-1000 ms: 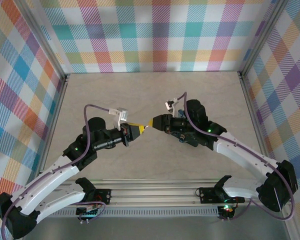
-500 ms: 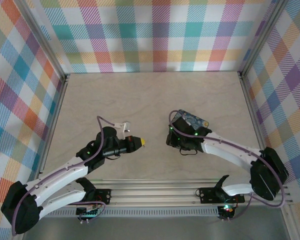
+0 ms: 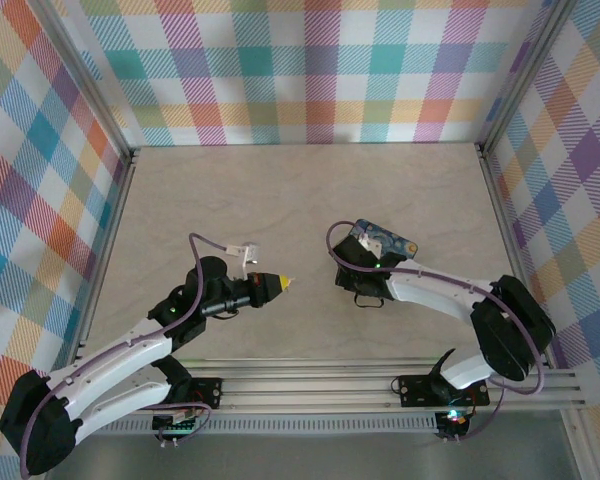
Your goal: Unlock the padlock with the key
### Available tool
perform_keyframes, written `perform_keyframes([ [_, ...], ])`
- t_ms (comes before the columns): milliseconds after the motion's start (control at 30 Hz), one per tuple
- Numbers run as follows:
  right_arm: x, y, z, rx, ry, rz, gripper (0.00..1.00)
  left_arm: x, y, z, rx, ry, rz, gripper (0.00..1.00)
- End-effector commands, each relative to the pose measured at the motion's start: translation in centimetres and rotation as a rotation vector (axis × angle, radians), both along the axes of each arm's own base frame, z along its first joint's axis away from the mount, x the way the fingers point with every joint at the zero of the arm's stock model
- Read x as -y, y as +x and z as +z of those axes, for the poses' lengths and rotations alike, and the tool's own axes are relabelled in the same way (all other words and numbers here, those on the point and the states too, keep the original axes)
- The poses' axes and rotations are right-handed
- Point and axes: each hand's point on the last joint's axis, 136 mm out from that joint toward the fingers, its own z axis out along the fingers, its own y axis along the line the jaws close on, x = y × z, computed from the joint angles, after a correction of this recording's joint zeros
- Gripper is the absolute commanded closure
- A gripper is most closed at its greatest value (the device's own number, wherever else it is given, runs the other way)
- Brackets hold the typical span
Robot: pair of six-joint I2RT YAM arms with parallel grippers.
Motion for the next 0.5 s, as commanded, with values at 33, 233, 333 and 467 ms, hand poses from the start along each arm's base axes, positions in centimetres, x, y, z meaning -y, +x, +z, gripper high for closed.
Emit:
perform_keyframes([
  [33, 0.4, 0.3, -0.8, 0.002, -0.019, -0.047, 0.52, -0.3, 0.4, -0.7, 0.041, 0.038, 0.003, 1.0],
  [233, 1.9, -0.1, -1.8, -0.005, -0.066, -0.102, 0.53, 0.0, 0.8, -0.2, 0.092, 0.063, -0.013, 1.0],
  [333, 3.0, 0.0, -2.1, 0.025, -0.091, -0.127, 0.53, 0.1, 0.7, -0.9, 0.084, 0.072, -0.025, 1.0],
  [467, 3.7, 0.6, -1.6, 0.068, -0.13, -0.145, 0.52, -0.3, 0.7, -1.6, 0.074, 0.038, 0.008, 1.0],
])
